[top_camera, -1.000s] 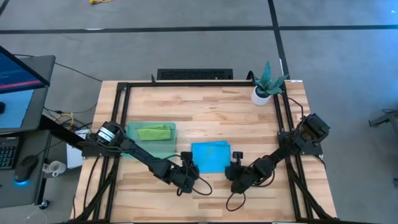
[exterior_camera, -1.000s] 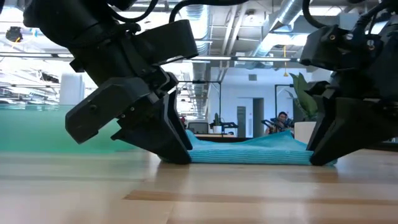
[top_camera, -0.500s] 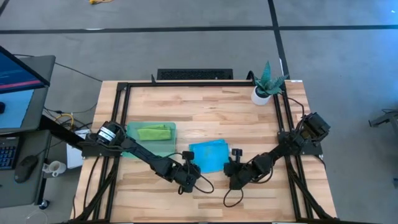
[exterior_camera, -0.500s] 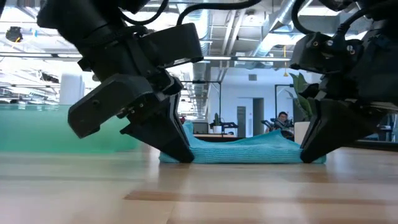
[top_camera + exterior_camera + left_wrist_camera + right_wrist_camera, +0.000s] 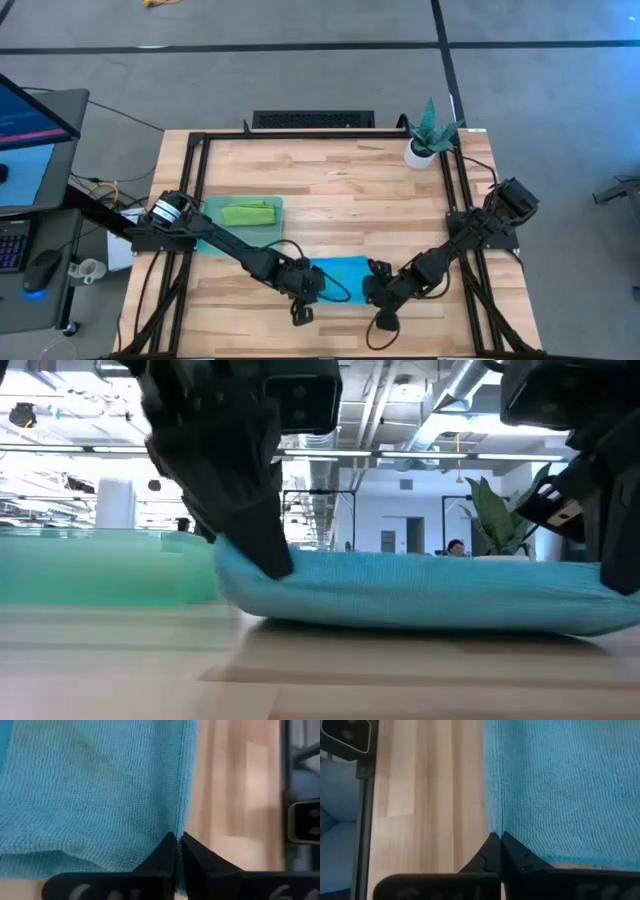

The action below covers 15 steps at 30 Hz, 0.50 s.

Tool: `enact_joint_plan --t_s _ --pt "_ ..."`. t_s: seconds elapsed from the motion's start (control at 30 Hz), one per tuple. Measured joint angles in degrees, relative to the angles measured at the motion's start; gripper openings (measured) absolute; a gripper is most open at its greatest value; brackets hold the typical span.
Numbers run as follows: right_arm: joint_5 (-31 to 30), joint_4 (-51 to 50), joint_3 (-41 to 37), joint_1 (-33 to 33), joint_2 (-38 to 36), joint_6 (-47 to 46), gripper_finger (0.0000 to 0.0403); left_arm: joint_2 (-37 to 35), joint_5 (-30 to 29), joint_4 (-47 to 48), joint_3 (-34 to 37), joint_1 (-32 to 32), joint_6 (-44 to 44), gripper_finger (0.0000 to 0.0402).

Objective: Roll microfiber towels into tight, uniform cylinder then place into a basket
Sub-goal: Roll the blue towel

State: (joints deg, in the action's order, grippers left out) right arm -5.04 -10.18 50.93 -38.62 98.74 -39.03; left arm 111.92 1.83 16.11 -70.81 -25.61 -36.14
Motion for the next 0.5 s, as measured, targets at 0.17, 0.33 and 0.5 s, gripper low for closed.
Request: enact_joint_plan --t_s 0.17,0.33,0.5 --pt "-0.4 -1.5 0.3 2.4 0.0 -4.9 0.0007 0.0 1.6 2.1 -0.2 0.8 -6.0 0.0006" --pt "4.0 -0.8 0.3 6.1 0.0 -7.0 0.0011 -0.1 1.5 6.5 -0.3 1.9 -8.7 0.0006" --pt "5.2 -0.7 0.3 7.9 0.0 -5.5 0.0008 -0.2 2.2 7.6 -0.3 2.0 -8.7 0.0006"
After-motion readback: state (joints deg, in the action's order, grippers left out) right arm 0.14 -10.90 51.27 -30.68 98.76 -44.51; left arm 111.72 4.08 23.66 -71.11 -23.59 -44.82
